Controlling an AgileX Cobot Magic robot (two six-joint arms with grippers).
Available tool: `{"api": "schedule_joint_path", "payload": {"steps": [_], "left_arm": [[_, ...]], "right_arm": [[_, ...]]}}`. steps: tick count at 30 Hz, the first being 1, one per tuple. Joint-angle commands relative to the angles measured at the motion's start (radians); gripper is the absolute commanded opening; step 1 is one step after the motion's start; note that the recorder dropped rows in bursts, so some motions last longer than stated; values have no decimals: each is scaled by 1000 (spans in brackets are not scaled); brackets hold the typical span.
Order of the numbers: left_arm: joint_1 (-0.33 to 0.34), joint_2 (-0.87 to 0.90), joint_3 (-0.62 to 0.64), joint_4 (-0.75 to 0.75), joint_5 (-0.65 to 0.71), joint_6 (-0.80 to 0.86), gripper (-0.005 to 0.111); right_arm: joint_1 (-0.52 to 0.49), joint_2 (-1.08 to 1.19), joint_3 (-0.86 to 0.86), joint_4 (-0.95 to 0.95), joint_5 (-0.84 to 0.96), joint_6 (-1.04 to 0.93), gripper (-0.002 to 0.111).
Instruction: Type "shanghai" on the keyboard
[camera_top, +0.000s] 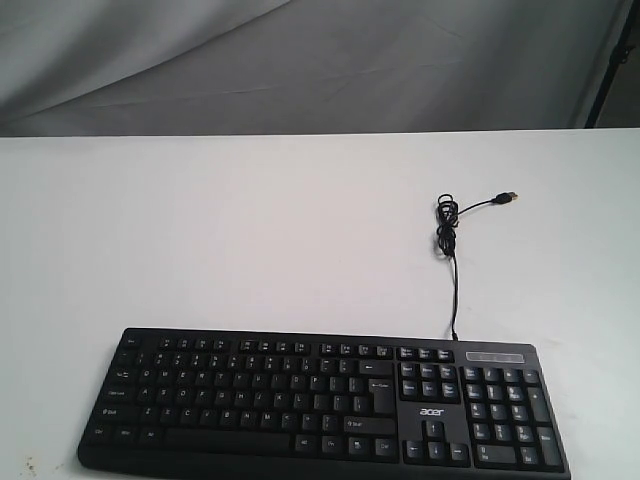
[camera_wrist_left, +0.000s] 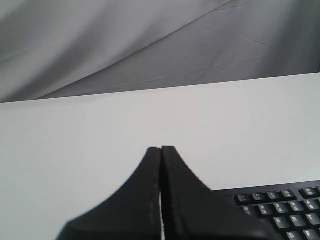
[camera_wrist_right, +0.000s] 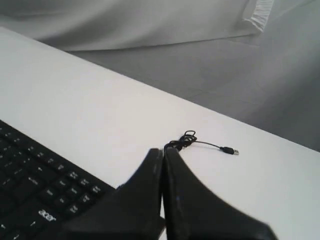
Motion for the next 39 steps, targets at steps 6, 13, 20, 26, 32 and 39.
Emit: {"api": "schedule_joint_path", "payload": {"steps": [6, 13, 20, 26, 32, 39], "left_arm": [[-4, -3, 4, 0, -3, -3, 0], [-4, -3, 4, 0, -3, -3, 0], [-4, -3, 4, 0, -3, -3, 0], [-4, -3, 4, 0, -3, -3, 0], [-4, -3, 4, 0, -3, -3, 0], [-4, -3, 4, 0, -3, -3, 0]], "right_arm": [[-8, -6, 3, -17, 110, -1, 0], [-8, -6, 3, -17, 110, -1, 0], [-8, -6, 3, -17, 110, -1, 0], [-8, -6, 3, -17, 110, -1, 0], [-8, -6, 3, -17, 110, -1, 0], [-8, -6, 3, -17, 110, -1, 0]]}}
